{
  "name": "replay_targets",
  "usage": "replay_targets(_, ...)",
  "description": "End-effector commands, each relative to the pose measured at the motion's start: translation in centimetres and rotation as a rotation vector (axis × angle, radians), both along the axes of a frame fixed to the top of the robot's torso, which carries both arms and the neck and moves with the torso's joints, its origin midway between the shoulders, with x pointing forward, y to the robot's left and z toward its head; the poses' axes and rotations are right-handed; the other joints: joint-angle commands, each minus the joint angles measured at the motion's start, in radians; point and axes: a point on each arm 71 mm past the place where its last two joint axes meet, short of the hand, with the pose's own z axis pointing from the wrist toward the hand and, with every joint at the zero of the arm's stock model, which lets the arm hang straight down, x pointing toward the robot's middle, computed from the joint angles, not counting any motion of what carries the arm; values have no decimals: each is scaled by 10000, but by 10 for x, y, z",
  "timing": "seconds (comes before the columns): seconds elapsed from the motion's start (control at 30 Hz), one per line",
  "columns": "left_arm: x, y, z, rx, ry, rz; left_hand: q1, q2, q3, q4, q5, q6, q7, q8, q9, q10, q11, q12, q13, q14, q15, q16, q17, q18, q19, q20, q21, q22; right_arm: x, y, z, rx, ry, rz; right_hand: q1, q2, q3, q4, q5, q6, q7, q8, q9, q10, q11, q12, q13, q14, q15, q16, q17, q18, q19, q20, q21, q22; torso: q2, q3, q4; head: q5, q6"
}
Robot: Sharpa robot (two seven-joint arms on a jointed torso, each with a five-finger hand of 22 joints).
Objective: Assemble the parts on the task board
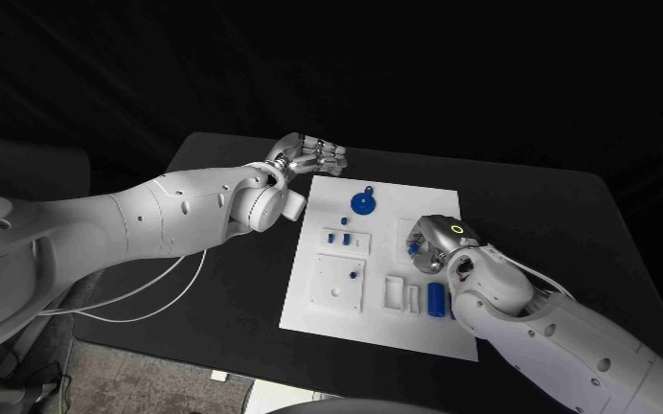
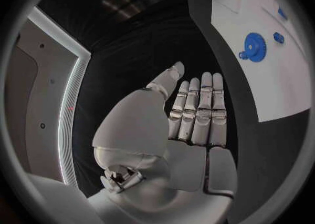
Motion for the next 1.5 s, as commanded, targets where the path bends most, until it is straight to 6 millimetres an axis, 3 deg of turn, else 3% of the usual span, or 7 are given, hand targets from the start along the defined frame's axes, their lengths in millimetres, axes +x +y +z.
replay_targets(0.03,0,-2,1,-115,-4,-136,41,47,-67,16,-7,-67,6,32,6,-51,-10,-19,-2,-79,-7,-60,2,116,44,31,26,-9,-1,3,2,203,-335,130,-33,249,1,-159,-65,209,-81,-50,11,470,-290,43,35,1,-119,60,56,-63,51,-122,166,223,-1,-4,2,2,3)
replay_targets(0.23,0,-2,1,-114,-9,-128,44,55,-63,13,-9,-51,2,33,6,-49,-11,-18,-2,-81,-7,-60,2,117,44,30,29,-20,-2,3,7,575,-803,89,-194,317,101,-273,-52,283,-97,-34,16,544,-311,59,42,-20,-150,51,109,-102,15,-159,270,453,-8,-1,2,30,-6)
replay_targets(0.43,1,0,0,-100,-12,-62,44,55,-63,13,-9,-51,2,33,6,-49,-11,-18,-2,-81,-7,-60,2,117,44,30,29,-20,-5,6,14,949,-1039,222,-245,297,179,-333,-52,332,-111,-28,19,582,-323,60,43,-7,-172,55,158,-102,41,-176,341,617,-25,17,-1,40,66)
replay_targets(0.63,3,3,0,-79,-14,42,55,58,-58,-1,-6,-37,-1,33,6,-47,-12,-19,-2,-79,-8,-60,1,117,44,26,33,-20,-12,12,32,1522,-1012,465,-260,296,199,-367,-52,352,-117,-27,18,593,-325,60,43,-13,-187,51,194,-102,60,-190,321,725,-18,12,-17,83,113)
replay_targets(0.9,6,5,-1,-70,-11,141,58,59,-56,-5,-5,-33,-2,32,6,-46,-13,-19,-2,-78,-9,-60,1,118,43,25,35,-21,-24,28,48,2152,-619,1061,-300,319,208,-398,-52,352,-118,-29,18,597,-327,60,43,-17,-198,33,210,-105,73,-200,265,788,-18,-24,-13,130,114)
replay_targets(1.5,6,-1,-3,-120,13,80,61,68,-51,-16,-6,-21,-5,34,7,-32,-17,-19,-2,-70,-13,-60,1,117,43,19,42,-2,-71,88,15,1917,-72,3042,-363,370,241,-556,-52,371,-124,-27,19,604,-325,59,42,-6,-213,-1,250,-103,139,-216,81,980,8,0,14,305,94)
